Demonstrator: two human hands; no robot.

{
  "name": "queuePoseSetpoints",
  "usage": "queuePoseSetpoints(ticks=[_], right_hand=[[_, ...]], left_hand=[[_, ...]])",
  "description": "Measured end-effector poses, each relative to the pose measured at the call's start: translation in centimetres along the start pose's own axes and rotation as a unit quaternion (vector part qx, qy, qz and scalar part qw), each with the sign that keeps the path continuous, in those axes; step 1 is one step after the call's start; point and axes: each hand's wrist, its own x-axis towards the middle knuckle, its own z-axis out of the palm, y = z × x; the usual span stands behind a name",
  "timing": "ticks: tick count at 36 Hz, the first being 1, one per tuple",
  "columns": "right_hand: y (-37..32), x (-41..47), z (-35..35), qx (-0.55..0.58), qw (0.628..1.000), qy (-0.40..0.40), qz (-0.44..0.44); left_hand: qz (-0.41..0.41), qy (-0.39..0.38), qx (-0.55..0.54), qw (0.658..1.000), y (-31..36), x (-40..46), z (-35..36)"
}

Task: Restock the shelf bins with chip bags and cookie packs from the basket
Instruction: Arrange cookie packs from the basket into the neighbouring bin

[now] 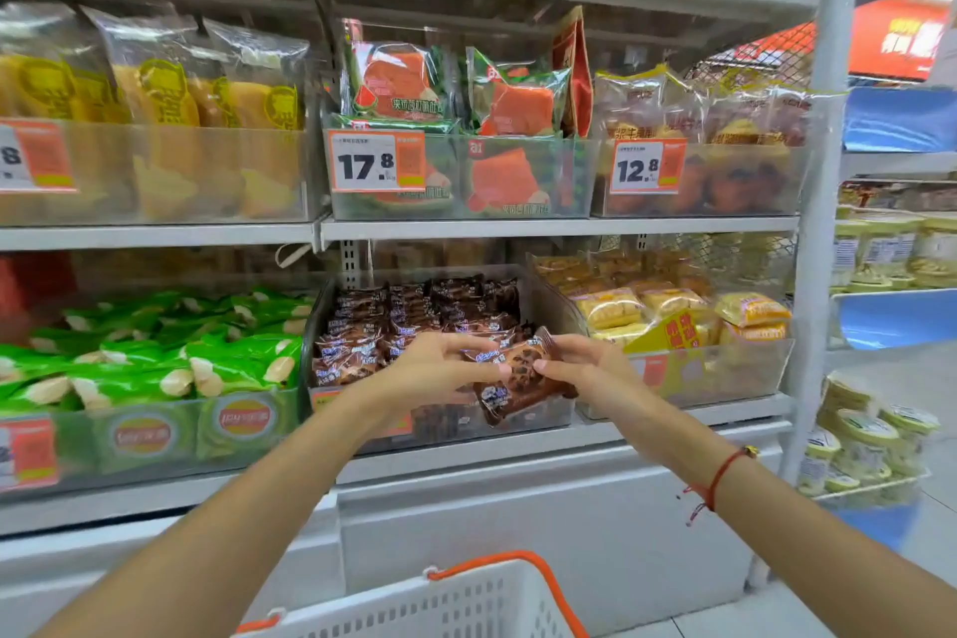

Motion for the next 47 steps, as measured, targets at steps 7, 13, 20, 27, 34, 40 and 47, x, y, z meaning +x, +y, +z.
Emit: queuePoseSetpoints(ticks=[7, 13, 20, 27, 34, 40, 47], right_hand=[[-0.9, 4.0, -1.5, -0.053, 0.997, -0.003, -0.062], [-0.7, 8.4, -3.8, -0.165, 0.979, 0.085, -0.086], [1.8, 13.9, -4.4, -0.493, 0.847, 0.093, -0.178], [4.7, 17.0, -4.3, -0.581, 0.791, 0.103, -0.160], [5.6, 17.6, -4.0, -0.556, 0.799, 0.131, -0.188], [5.9, 17.8, -4.0, -0.543, 0.804, 0.142, -0.198], [5.9, 18.1, -4.0, -0.537, 0.812, 0.134, -0.185]], left_hand=[[0.054, -0.032, 0.156, 0.986, 3.0, 4.1, -0.2], [0.042, 0.090, 0.138, 0.985, 3.5, 9.6, -0.2], [-0.024, 0.208, 0.005, 0.978, 2.9, 16.0, -0.3], [-0.023, 0.191, 0.073, 0.979, 2.6, 21.4, 0.1], [0.010, 0.156, 0.284, 0.946, 0.8, 24.5, -0.7], [0.048, 0.141, 0.382, 0.912, 0.1, 26.5, -2.0], [0.065, 0.117, 0.457, 0.879, -1.2, 27.5, -3.6]])
